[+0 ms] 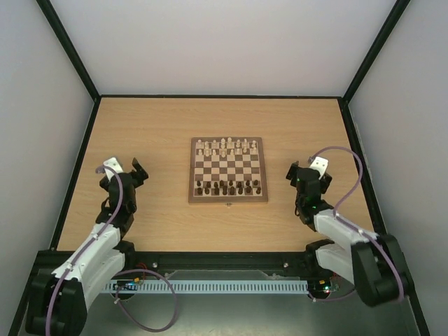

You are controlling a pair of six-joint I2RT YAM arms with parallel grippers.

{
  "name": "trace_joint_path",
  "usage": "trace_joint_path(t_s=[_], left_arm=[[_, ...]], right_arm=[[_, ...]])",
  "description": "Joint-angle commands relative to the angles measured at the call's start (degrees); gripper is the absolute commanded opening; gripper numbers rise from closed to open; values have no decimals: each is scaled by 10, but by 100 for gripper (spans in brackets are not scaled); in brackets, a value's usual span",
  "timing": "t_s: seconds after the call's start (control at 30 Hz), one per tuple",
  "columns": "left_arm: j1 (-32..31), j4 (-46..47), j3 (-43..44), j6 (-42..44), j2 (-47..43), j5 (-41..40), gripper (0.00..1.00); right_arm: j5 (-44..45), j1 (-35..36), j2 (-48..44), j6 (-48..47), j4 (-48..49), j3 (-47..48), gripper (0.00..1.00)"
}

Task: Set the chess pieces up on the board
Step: Reset both arms

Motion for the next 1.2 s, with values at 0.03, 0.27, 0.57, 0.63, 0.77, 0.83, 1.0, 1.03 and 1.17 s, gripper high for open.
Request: trace_joint_path(t_s=[0.03,0.27,0.57,0.63,0.77,0.83,1.0,1.03,1.17], left_arm=[[5,191,-57,105,-11,6,100],[20,316,-66,114,136,-50,99],[59,380,1,119,294,24,100],[62,373,18,118,316,27,100],[63,362,34,127,332,21,100],[63,386,27,144,333,14,100],[71,443,30,160,374,9,100],[74,438,42,158,390,12,100],[72,415,63,164,406,19,100]], right_arm=[[41,-33,147,-22,222,12,99],[-7,-95,229,-27,312,2,99],[-72,-112,261,-45,344,2,98],[-104,-112,258,-58,383,-21,99],[-126,-112,292,-75,500,-68,99],[-127,-112,280,-68,455,-54,98],[-136,-112,291,-74,422,-28,99],[-135,-112,294,-76,435,-30,99],[-137,-112,292,-74,426,-30,99]])
